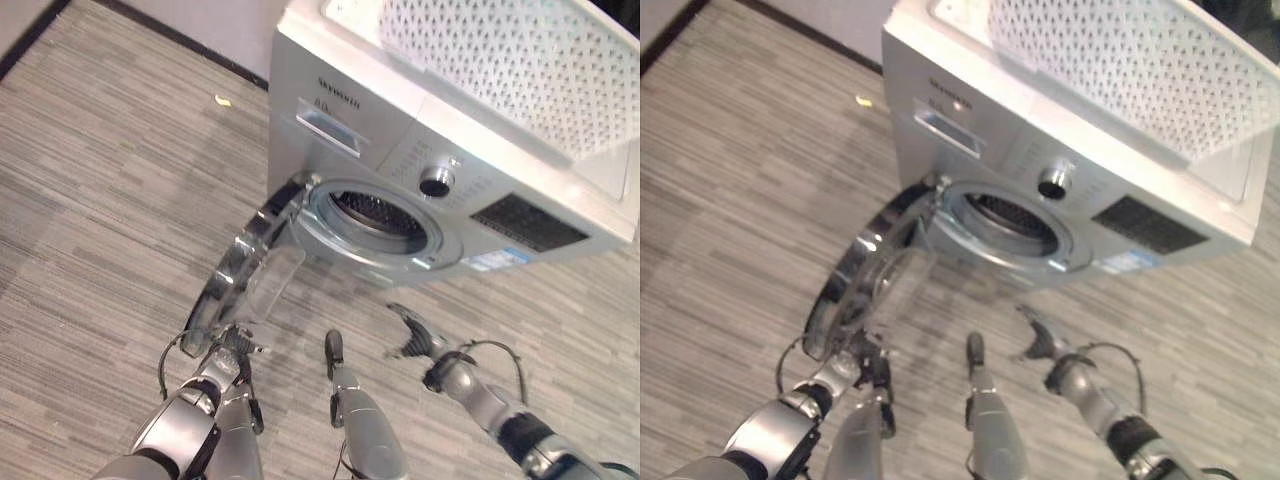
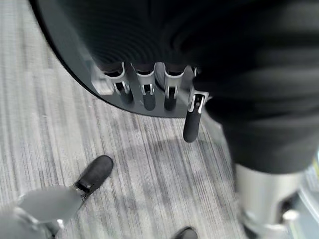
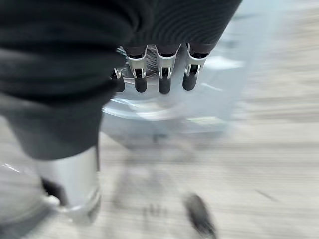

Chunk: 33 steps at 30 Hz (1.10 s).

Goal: Grab the laundry basket,head to the washer,open it,put in the laundry and shut it.

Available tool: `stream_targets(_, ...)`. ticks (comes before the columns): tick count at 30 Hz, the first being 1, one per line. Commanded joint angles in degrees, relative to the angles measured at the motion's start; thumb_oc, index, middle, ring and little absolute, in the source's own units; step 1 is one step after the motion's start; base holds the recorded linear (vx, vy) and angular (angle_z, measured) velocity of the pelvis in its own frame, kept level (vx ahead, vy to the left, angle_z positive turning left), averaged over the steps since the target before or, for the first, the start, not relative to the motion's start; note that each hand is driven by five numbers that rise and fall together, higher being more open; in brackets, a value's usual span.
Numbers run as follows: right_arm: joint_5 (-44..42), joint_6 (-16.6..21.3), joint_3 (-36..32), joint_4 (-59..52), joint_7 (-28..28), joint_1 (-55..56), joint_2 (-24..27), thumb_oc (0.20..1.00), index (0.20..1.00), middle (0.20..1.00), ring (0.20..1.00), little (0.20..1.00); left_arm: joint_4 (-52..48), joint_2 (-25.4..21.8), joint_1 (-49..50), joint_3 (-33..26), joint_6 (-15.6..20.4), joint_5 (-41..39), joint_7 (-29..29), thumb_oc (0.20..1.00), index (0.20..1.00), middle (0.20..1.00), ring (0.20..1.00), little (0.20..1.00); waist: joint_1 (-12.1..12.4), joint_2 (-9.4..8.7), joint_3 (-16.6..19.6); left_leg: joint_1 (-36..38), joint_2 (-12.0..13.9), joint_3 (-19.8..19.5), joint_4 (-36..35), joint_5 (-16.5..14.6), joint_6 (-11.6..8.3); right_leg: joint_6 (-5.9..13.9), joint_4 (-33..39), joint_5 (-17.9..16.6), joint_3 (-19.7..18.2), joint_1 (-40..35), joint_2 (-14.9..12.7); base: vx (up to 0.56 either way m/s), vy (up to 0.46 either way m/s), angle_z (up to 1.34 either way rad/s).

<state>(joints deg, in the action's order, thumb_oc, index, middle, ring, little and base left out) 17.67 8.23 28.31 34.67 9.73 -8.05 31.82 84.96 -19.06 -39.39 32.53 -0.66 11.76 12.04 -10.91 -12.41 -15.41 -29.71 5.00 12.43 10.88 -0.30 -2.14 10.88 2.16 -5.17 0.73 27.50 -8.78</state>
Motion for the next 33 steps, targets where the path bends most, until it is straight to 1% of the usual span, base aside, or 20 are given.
stream_targets(1,-6.6,0.7,-8.5,8.7,-0.3,5.3,-0.6,1.0,1.0,1.0,1.0,1.0,-0.6,-13.0,-0.6,-7.9,-1.9,10.0,1.2,1.0,1.0,1.0,1.0,1.0,-1.1,-0.05,0.9,0.2,1.6,2.0,-3.8,2.9,-1.08,0.0,2.8,-7.7,-1.4,-2.9,2.7,0.07,0.085,-1.87)
stream_targets(2,-6.7,0.8,-8.5,8.7,-0.3,5.4,-0.6,1.0,1.0,1.0,1.0,1.0,-0.7,-13.0,-0.5,-7.9,-1.9,10.0,1.2,1.0,1.0,1.0,1.0,1.0,-0.9,-0.14,0.9,0.2,1.6,2.1,-3.7,2.8,-1.08,0.01,2.8,-7.7,-1.5,-2.9,2.7,0.02,0.008,-1.91)
stream_targets(3,-9.6,0.4,-11.7,12.2,-0.5,7.3,-1.4,1.0,1.0,1.0,1.0,1.0,-1.3,-13.9,1.5,-9.2,-0.7,8.9,1.1,1.0,1.0,1.0,1.0,1.0,-0.6,-0.23,1.0,0.7,1.9,3.1,-3.0,2.4,-1.03,-0.18,2.8,-7.6,-1.5,-3.0,2.3,0.04,-0.031,-0.78)
stream_targets(5,-12.0,0.4,-14.9,17.2,-0.6,8.8,-2.2,1.0,1.0,1.0,1.0,1.0,-2.7,-14.2,4.8,-10.7,0.3,7.8,1.1,1.0,1.0,1.0,1.0,1.0,0.4,0.66,0.8,1.4,1.4,2.6,-3.1,2.2,-0.85,-0.56,2.8,-7.2,-0.7,-3.7,1.8,-0.02,-0.06,0.1)
stream_targets(6,-12.6,0.0,-16.2,20.1,-0.8,9.3,-2.8,1.0,1.0,1.0,1.0,1.0,-3.7,-13.6,6.5,-11.3,0.9,7.5,1.2,1.0,1.0,1.0,1.0,1.0,0.6,1.16,0.7,1.3,0.7,2.7,-3.6,3.8,-0.24,-1.19,2.7,-7.9,-0.2,-3.5,1.2,-0.07,-0.068,0.17)
stream_targets(7,-12.9,-0.2,-16.6,22.1,-0.8,9.0,-3.0,1.0,1.0,1.0,1.0,1.0,-4.1,-13.2,7.1,-11.6,1.2,7.1,1.2,1.0,1.0,1.0,1.0,1.0,0.9,1.73,0.8,1.7,0.3,2.5,-3.8,3.7,-0.12,-1.33,2.6,-7.6,0.0,-3.9,1.1,-0.05,-0.074,0.3)
stream_targets(9,-12.8,-0.2,-16.4,22.9,-1.5,9.6,-4.2,1.0,1.0,1.0,1.0,1.0,-6.1,-12.1,9.7,-12.6,2.1,6.5,1.6,1.0,1.0,1.0,1.0,1.0,1.9,3.26,1.5,4.2,-0.5,2.3,-5.6,3.9,-0.15,-1.56,2.6,-6.9,1.1,-5.9,0.8,0.08,-0.058,0.28)
stream_targets(11,-11.5,-0.1,-14.8,23.2,-2.8,10.5,-6.1,1.0,1.0,1.0,1.0,1.0,-7.8,-9.4,14.3,-13.2,3.3,6.5,2.1,1.0,1.0,1.0,1.0,1.0,3.6,5.04,3.6,10.9,-1.1,2.3,-10.2,4.6,-0.25,-1.98,2.4,-5.0,2.5,-10.4,1.1,0.2,-0.083,0.35)
stream_targets(12,-11.5,-0.1,-14.8,23.2,-2.8,10.5,-6.1,1.0,1.0,1.0,1.0,1.0,-7.8,-9.4,14.3,-13.2,3.3,6.5,2.1,1.0,1.0,1.0,1.0,1.0,3.6,5.03,3.5,11.0,-1.1,2.3,-10.2,4.7,-0.25,-1.97,2.4,-5.0,2.5,-10.5,1.1,0.16,-0.056,0.33)
stream_targets(15,-11.2,-0.2,-14.1,25.6,-2.9,10.3,-7.4,1.0,1.0,1.0,1.0,1.0,-7.7,-6.5,16.7,-13.5,3.6,6.4,2.2,1.0,1.0,1.0,1.0,1.0,4.5,6.23,5.2,14.8,-1.5,2.4,-12.3,4.9,-0.29,-2.25,2.4,-3.9,2.8,-13.1,1.3,0.1,-0.029,0.07)
stream_targets(17,-11.2,-0.7,-13.9,27.3,-3.5,9.7,-8.4,1.0,1.0,1.0,1.0,1.0,-8.4,-3.7,19.4,-14.2,4.6,4.6,1.7,1.0,1.0,1.0,1.0,1.0,5.2,7.87,7.3,18.7,-1.8,2.4,-14.3,4.8,-0.33,-2.2,2.5,-2.9,3.0,-16.0,1.2,0.16,-0.028,0.05)
stream_targets(20,-12.1,-0.8,-14.6,30.5,-4.0,9.4,-9.5,1.0,1.0,1.0,1.0,1.0,-8.3,-2.0,21.7,-15.5,6.0,2.1,0.9,1.0,1.0,1.0,1.0,1.0,5.8,9.23,9.8,21.0,-2.0,2.1,-15.6,5.0,-0.4,-2.18,2.7,-2.4,3.5,-18.3,0.9,0.1,-0.033,0.04)
stream_targets(21,-12.0,-0.9,-14.1,30.7,-4.1,9.2,-10.1,1.0,1.0,1.0,1.0,1.0,-8.2,0.1,20.9,-15.0,5.6,1.5,1.4,1.0,1.0,1.0,1.0,1.0,5.5,9.45,10.8,21.7,-2.0,2.1,-15.9,5.0,-0.45,-2.25,2.8,-2.3,3.4,-18.8,0.9,0.06,-0.028,0.06)
stream_targets(22,-12.0,-0.9,-14.1,30.8,-4.1,9.2,-10.1,1.0,1.0,1.0,1.0,1.0,-8.2,0.1,20.8,-15.0,5.6,1.5,1.4,1.0,1.0,1.0,1.0,1.0,5.6,9.44,10.9,21.5,-2.0,2.1,-15.9,5.1,-0.46,-2.28,2.8,-2.4,3.4,-18.7,1.0,0.07,-0.053,0.06)
stream_targets(23,-12.9,-1.1,-14.2,31.8,-4.1,9.4,-10.9,1.0,1.0,1.0,1.0,1.0,-8.8,1.6,20.9,-15.1,5.9,-0.7,0.9,1.0,1.0,1.0,1.0,1.0,5.6,9.99,12.5,22.3,-1.9,1.9,-15.9,4.9,-0.56,-2.3,2.8,-2.2,3.7,-19.7,0.8,0.03,-0.048,0.07)
stream_targets(24,-12.9,-1.1,-14.2,31.8,-4.1,9.4,-10.9,1.0,1.0,1.0,1.0,1.0,-8.9,1.6,21.0,-15.1,5.9,-0.7,0.8,1.0,1.0,1.0,1.0,1.0,5.5,10.0,12.4,22.3,-1.9,1.9,-15.9,4.9,-0.56,-2.3,2.8,-2.2,3.8,-19.8,0.8,0.07,-0.065,0.06)
stream_targets(25,-13.5,-1.3,-14.5,33.1,-4.5,9.5,-11.5,1.0,1.0,1.0,1.0,1.0,-8.5,2.3,22.0,-16.0,6.4,-2.4,0.3,1.0,1.0,1.0,1.0,1.0,5.6,10.53,13.7,22.9,-2.0,1.5,-15.9,4.9,-0.63,-2.43,2.8,-2.0,3.8,-20.5,0.8,0.07,-0.032,0.06)
stream_targets(28,-13.8,-1.5,-14.4,34.5,-5.2,9.7,-11.9,1.0,1.0,1.0,1.0,1.0,-8.0,2.8,23.0,-16.3,6.6,-3.3,-0.8,1.0,1.0,1.0,1.0,1.0,5.4,11.1,15.3,23.9,-1.9,1.3,-15.9,4.5,-0.78,-2.63,2.8,-1.3,3.9,-21.8,1.0,0.1,-0.011,0.1)
stream_targets(29,-12.4,-1.8,-13.4,34.1,-6.1,10.5,-11.5,1.0,1.0,1.0,1.0,1.0,-7.2,2.2,23.1,-16.1,6.1,-2.2,-1.4,1.0,1.0,1.0,1.0,1.0,5.0,10.99,16.2,24.8,-1.7,1.6,-15.9,4.1,-0.88,-2.98,2.8,-0.7,4.2,-22.7,1.4,0.14,-0.005,-0.03)
stream_targets(33,-10.9,-1.9,-13.5,33.6,-7.0,12.3,-10.8,1.0,1.0,1.0,1.0,1.0,-6.3,0.9,22.9,-16.7,5.5,-0.5,-1.7,1.0,1.0,1.0,1.0,1.0,4.6,10.01,16.7,25.3,-1.3,1.5,-15.9,3.7,-0.96,-3.28,2.6,0.0,4.6,-23.9,1.9,0.07,-0.013,0.04)
